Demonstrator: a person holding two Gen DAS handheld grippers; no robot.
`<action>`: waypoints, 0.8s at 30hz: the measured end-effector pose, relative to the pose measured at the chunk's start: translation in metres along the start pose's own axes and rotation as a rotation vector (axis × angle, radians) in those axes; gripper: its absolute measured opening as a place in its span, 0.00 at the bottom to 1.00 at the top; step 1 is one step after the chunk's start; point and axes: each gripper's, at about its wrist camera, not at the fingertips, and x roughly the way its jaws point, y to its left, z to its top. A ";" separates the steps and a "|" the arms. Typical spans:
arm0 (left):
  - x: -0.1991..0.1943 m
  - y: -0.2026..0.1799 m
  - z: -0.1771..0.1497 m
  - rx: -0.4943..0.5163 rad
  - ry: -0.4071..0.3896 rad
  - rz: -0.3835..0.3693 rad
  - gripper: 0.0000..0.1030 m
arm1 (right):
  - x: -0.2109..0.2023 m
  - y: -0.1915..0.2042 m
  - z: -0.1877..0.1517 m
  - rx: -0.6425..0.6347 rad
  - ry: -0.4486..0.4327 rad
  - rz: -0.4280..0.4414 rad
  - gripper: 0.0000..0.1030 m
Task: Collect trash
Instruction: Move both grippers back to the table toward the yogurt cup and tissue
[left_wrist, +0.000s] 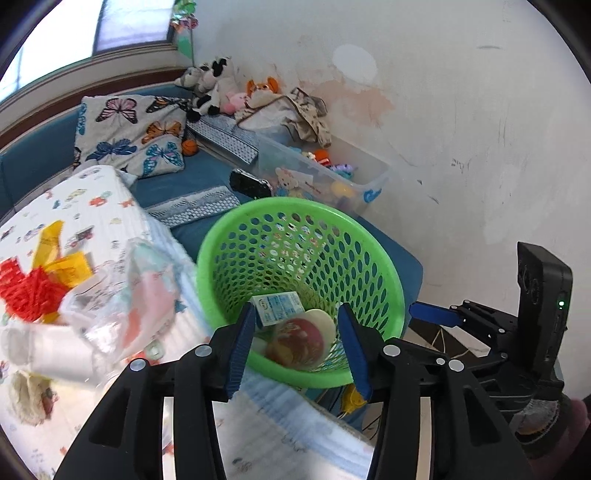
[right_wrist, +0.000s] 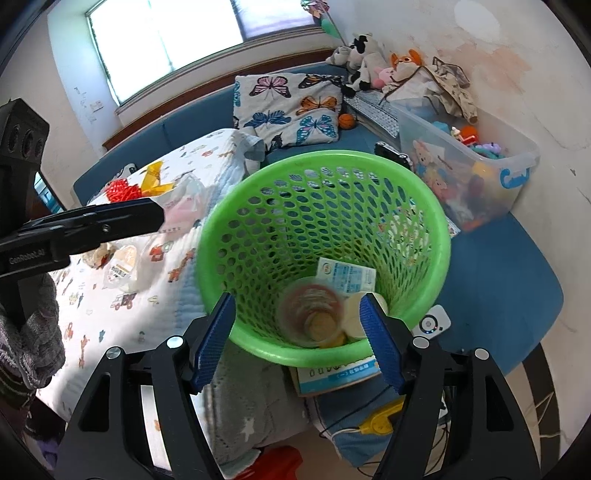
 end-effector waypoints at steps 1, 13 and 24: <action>-0.005 0.003 -0.002 -0.006 -0.008 0.003 0.45 | -0.001 0.003 0.000 -0.004 0.000 0.003 0.69; -0.075 0.064 -0.036 -0.093 -0.114 0.162 0.63 | 0.004 0.055 0.003 -0.083 0.003 0.059 0.75; -0.111 0.143 -0.069 -0.226 -0.137 0.344 0.71 | 0.023 0.113 0.005 -0.173 0.032 0.132 0.78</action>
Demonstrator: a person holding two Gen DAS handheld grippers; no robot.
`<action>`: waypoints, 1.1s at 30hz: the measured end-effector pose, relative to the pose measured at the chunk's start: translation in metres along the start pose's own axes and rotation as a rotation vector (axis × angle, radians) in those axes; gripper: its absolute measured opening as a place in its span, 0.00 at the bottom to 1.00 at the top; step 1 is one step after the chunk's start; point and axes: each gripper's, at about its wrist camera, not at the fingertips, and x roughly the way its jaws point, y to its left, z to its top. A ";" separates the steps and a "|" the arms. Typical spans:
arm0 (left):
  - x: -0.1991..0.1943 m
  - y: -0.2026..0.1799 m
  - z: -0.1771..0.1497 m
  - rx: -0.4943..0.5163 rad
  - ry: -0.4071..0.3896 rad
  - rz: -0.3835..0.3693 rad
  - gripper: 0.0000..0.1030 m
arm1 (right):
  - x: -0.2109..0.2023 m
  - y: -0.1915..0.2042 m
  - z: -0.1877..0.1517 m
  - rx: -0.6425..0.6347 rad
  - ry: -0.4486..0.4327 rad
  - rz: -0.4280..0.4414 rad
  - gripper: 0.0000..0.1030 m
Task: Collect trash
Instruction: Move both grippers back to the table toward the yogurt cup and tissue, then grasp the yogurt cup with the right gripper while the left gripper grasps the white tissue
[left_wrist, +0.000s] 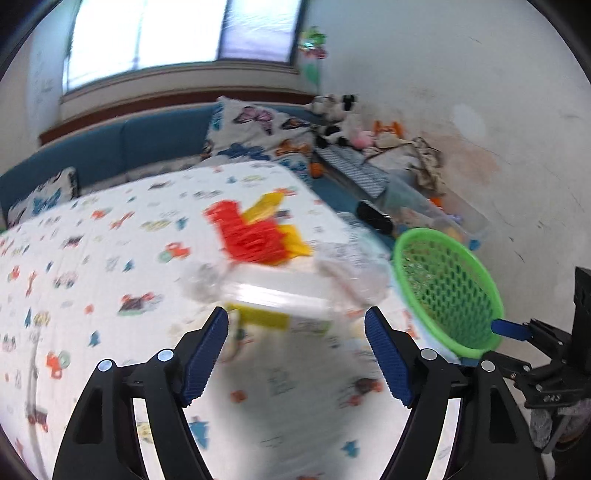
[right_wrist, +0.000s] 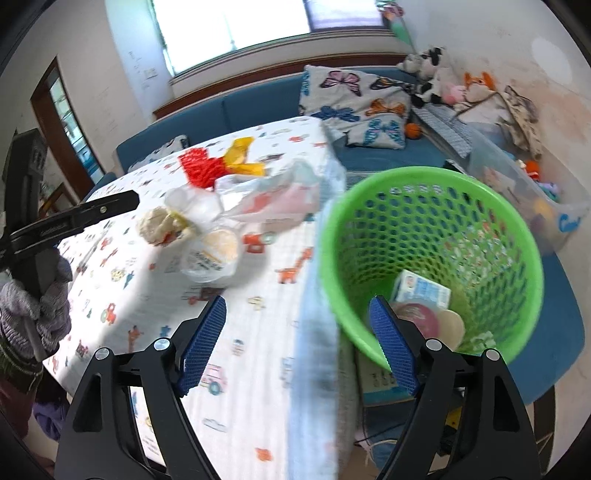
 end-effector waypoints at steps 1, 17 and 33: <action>0.000 0.005 -0.001 -0.008 0.001 0.011 0.71 | 0.003 0.004 0.001 -0.008 0.005 0.005 0.78; 0.001 0.058 -0.022 -0.086 0.029 0.064 0.72 | 0.070 0.067 0.018 -0.140 0.085 0.048 0.79; 0.032 0.063 -0.023 -0.066 0.083 0.070 0.76 | 0.112 0.076 0.030 -0.163 0.134 0.030 0.74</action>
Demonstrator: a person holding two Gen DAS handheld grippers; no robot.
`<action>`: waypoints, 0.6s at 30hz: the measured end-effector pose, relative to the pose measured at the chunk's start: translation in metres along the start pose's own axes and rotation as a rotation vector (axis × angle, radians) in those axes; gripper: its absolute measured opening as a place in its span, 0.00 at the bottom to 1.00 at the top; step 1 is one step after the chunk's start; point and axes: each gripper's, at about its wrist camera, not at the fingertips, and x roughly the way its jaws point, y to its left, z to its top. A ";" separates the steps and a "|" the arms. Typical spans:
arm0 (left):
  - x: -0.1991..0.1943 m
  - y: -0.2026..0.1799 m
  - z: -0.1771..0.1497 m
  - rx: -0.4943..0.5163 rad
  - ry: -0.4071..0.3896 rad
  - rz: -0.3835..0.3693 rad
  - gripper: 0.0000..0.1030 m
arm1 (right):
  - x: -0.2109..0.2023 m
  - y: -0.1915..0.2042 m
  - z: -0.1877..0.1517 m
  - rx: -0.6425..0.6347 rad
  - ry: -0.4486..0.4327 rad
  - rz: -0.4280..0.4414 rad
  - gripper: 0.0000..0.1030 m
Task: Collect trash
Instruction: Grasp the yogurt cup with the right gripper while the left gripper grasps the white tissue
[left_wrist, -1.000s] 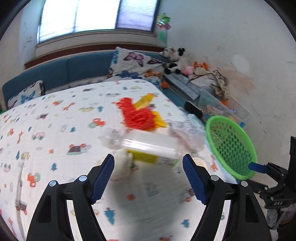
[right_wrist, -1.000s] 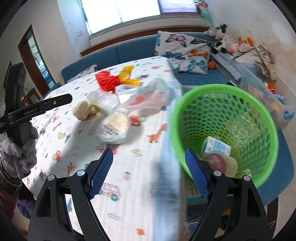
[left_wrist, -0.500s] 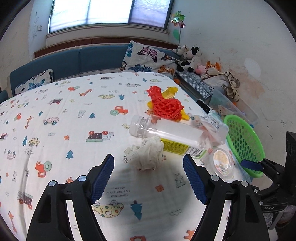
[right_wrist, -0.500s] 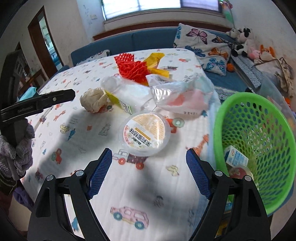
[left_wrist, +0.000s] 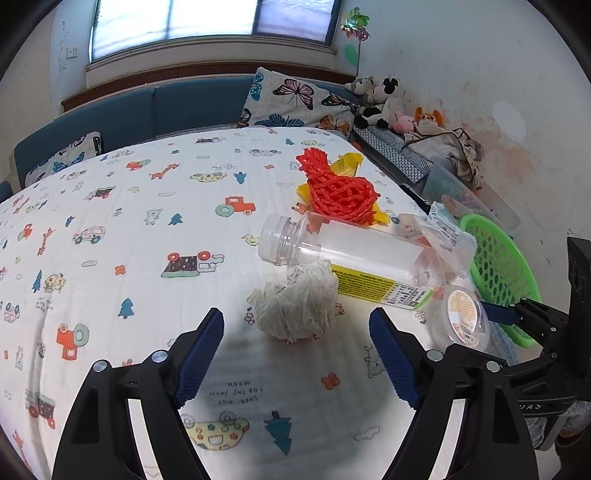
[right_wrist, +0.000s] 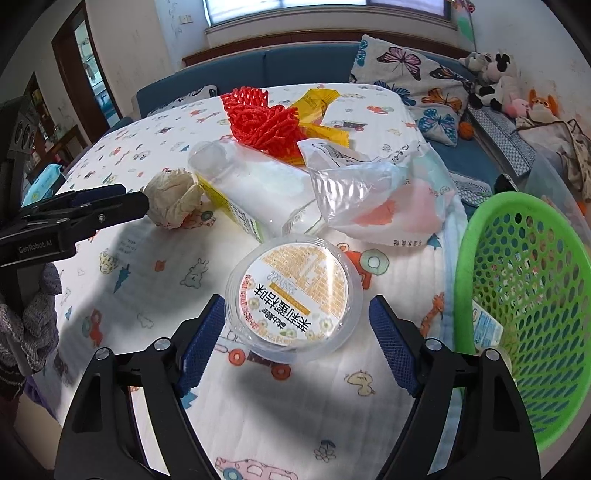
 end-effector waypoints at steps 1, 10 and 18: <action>0.002 0.000 0.001 0.002 0.003 0.000 0.76 | 0.001 0.000 0.000 0.000 0.001 0.000 0.72; 0.024 0.000 0.002 0.032 0.036 0.021 0.76 | -0.005 0.000 -0.001 0.001 -0.009 0.002 0.66; 0.034 0.002 0.005 0.026 0.044 0.026 0.71 | -0.021 -0.003 -0.008 0.005 -0.025 0.006 0.66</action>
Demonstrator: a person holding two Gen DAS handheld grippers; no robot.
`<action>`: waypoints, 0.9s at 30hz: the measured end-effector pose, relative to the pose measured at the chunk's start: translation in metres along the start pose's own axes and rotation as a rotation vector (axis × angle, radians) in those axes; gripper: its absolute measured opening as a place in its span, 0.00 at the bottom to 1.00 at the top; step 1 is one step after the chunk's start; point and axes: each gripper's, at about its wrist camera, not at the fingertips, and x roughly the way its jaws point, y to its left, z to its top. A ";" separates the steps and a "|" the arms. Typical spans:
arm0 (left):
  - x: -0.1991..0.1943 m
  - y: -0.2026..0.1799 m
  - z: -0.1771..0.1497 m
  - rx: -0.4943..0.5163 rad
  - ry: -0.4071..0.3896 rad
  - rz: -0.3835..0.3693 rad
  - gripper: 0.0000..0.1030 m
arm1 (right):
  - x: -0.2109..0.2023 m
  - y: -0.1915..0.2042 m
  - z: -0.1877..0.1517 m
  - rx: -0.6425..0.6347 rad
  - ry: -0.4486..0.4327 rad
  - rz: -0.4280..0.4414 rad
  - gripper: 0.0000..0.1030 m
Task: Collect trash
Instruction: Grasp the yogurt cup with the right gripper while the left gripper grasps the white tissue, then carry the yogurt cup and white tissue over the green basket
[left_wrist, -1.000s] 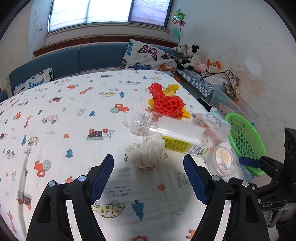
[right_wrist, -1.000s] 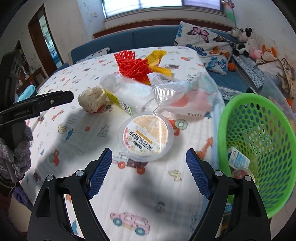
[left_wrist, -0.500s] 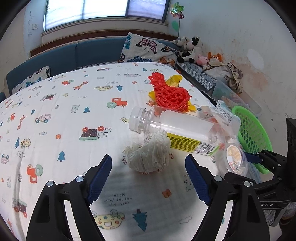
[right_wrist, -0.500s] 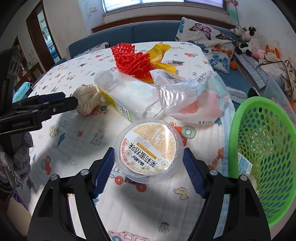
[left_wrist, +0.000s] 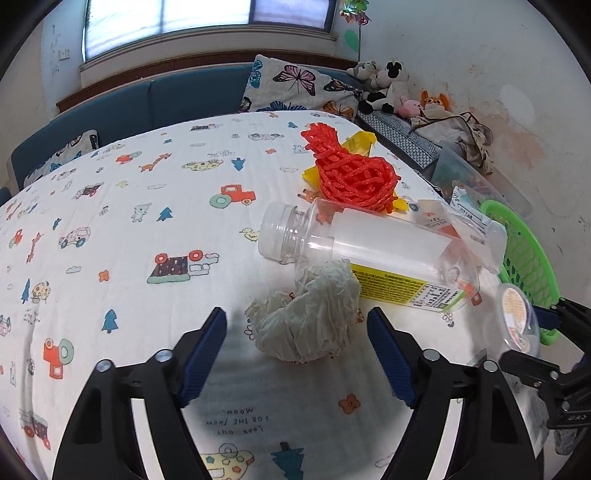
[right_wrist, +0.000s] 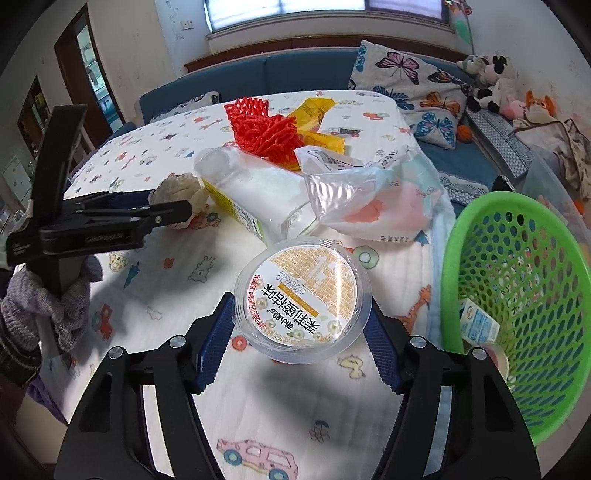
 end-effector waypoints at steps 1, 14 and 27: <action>0.001 -0.001 0.000 0.000 0.001 0.000 0.70 | -0.002 -0.001 -0.001 0.000 -0.001 -0.001 0.66; -0.005 -0.006 -0.005 0.008 -0.011 -0.013 0.47 | -0.024 -0.012 -0.012 0.031 -0.024 -0.020 0.66; -0.049 -0.024 -0.008 0.043 -0.080 -0.051 0.46 | -0.047 -0.032 -0.020 0.075 -0.061 -0.057 0.66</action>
